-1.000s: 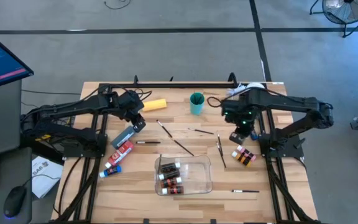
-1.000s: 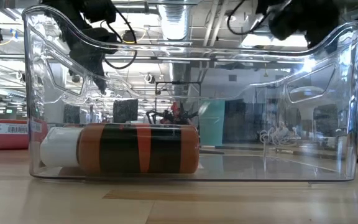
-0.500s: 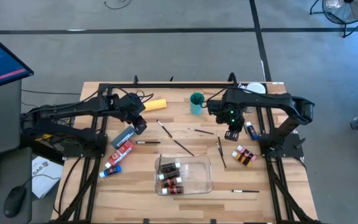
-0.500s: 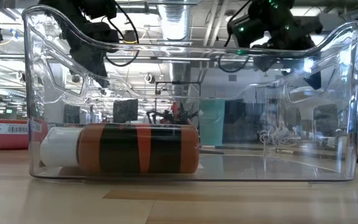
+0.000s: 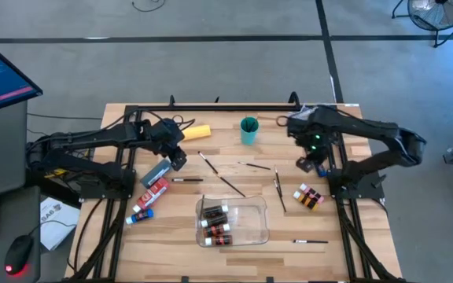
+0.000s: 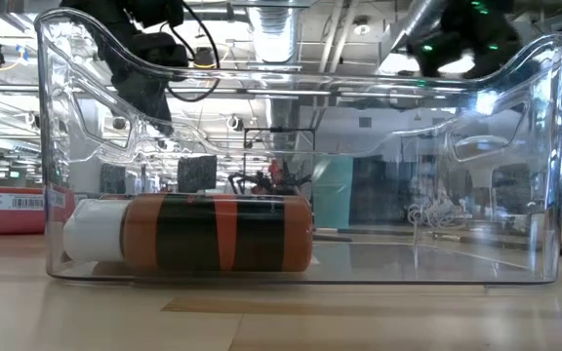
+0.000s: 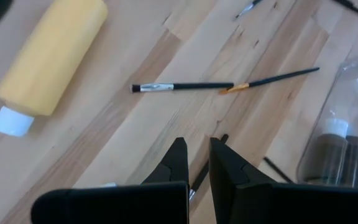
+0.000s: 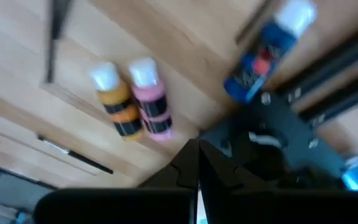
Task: Pick & Place Paint Supplies
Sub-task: Put the blue paint bottle into the transparent bin
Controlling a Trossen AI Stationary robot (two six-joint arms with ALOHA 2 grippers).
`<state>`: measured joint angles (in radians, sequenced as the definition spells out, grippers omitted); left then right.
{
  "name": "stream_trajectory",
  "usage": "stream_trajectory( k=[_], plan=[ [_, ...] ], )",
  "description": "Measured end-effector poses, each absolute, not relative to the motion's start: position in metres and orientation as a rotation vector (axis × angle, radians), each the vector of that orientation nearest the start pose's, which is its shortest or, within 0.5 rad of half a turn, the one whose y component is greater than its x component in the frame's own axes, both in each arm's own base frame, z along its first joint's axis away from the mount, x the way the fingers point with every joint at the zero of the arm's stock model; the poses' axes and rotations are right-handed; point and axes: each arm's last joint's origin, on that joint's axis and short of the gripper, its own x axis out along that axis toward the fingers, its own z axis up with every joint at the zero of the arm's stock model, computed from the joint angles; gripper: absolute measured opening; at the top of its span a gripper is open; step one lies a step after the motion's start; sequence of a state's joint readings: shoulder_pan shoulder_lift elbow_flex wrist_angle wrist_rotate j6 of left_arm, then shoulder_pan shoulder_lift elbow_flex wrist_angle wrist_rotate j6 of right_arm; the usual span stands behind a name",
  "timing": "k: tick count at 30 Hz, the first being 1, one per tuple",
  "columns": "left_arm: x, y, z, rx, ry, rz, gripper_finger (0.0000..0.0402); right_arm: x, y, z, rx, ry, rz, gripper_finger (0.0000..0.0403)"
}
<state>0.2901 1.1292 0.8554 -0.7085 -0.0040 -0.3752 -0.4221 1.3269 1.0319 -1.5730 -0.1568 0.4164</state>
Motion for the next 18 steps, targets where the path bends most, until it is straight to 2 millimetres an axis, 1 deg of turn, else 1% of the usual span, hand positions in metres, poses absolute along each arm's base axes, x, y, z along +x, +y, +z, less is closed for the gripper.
stream_trajectory(
  k=[3, 5, 7, 12, 15, 18],
  plan=[
    [0.206, 0.062, 0.255, -0.481, 0.888, 0.448, 0.0002, 0.152, -0.066, 0.244, 0.866, 1.783, -0.607, 0.0003],
    [0.208, 0.062, 0.256, -0.479, 0.869, 0.446, 0.0002, 0.149, -0.065, 0.241, 0.868, 1.788, -0.616, 0.0011],
    [0.209, 0.062, 0.257, -0.477, 0.855, 0.445, 0.0002, 0.149, -0.066, 0.239, 0.833, 1.787, -0.641, 0.0027],
    [0.211, 0.063, 0.259, -0.490, 0.818, 0.451, 0.0002, 0.158, -0.076, 0.227, 0.789, 1.796, -0.705, 0.0086],
    [0.212, 0.064, 0.259, -0.495, 0.804, 0.452, 0.0002, 0.167, -0.083, 0.216, 0.768, 1.813, -0.718, 0.0131],
    [0.212, 0.064, 0.260, -0.517, 0.796, 0.460, 0.0002, 0.173, -0.089, 0.205, 0.703, 1.864, -0.715, 0.0180]
  ],
)
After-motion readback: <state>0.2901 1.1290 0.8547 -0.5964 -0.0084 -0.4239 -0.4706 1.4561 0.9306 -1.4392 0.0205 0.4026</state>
